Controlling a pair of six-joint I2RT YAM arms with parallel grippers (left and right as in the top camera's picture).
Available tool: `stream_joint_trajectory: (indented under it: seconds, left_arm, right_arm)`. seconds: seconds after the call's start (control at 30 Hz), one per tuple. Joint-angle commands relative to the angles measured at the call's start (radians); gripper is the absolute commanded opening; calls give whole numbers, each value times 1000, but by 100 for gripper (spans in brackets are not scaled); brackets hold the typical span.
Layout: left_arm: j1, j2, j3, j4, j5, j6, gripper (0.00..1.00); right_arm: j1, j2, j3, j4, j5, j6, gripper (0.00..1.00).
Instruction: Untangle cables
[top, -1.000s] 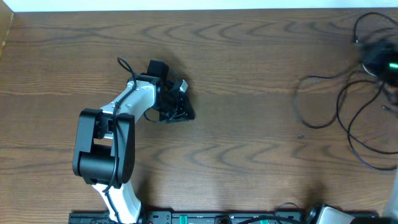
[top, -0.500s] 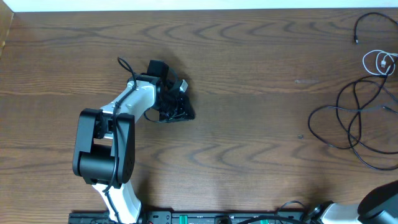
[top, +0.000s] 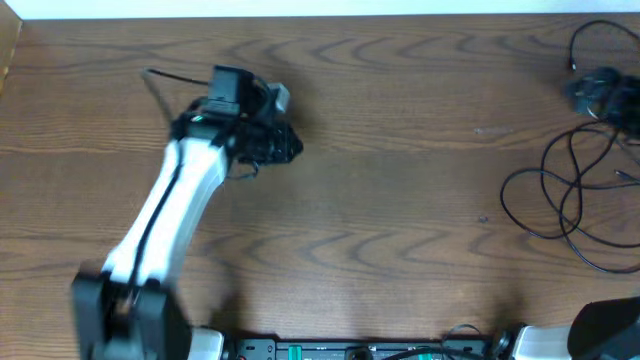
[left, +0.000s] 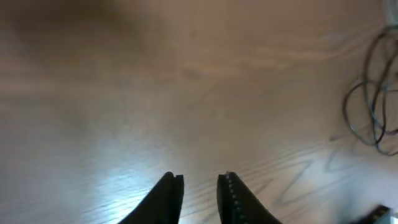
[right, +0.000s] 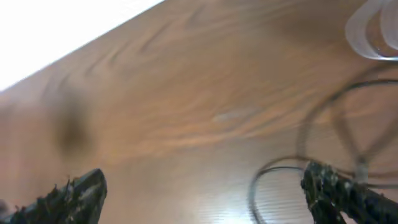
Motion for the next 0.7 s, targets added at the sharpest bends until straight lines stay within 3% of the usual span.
stream_joint_trajectory:
  seconds: [0.0,0.13,0.17,0.2,0.23,0.33,0.47,0.67]
  left_arm:
    - [1,-145,17,-9,-113,13,39]
    - [0,-249,17,-9,-116,13,52]
    - [0,-259,17,-9,-116,13,66]
    - [0,-267,17,-9,-115,13,89]
    - [0,-270,17,-10,-115,13,96]
    - [0,-266,17,-13,-115,13,96]
    - [0,-266,17,-13,-115,13,96]
    - [0,-266,17,-13,-115,13,96]
  right_arm:
    - [143,-32,21,-45,-46,-121,99]
    - [318,-33,22,-54,66,-120,99]
    - [336,-33,22,-51,86,-119,99]
    - [382,-33,21,-42,135,-106,99]
    - [432,-33,21,-23,207,-69,99]
    - [504,-33,21,60,338,39,99]
    - [537,-33,21,176,344,98,99]
    - [544,-34,21,139,337,112,99]
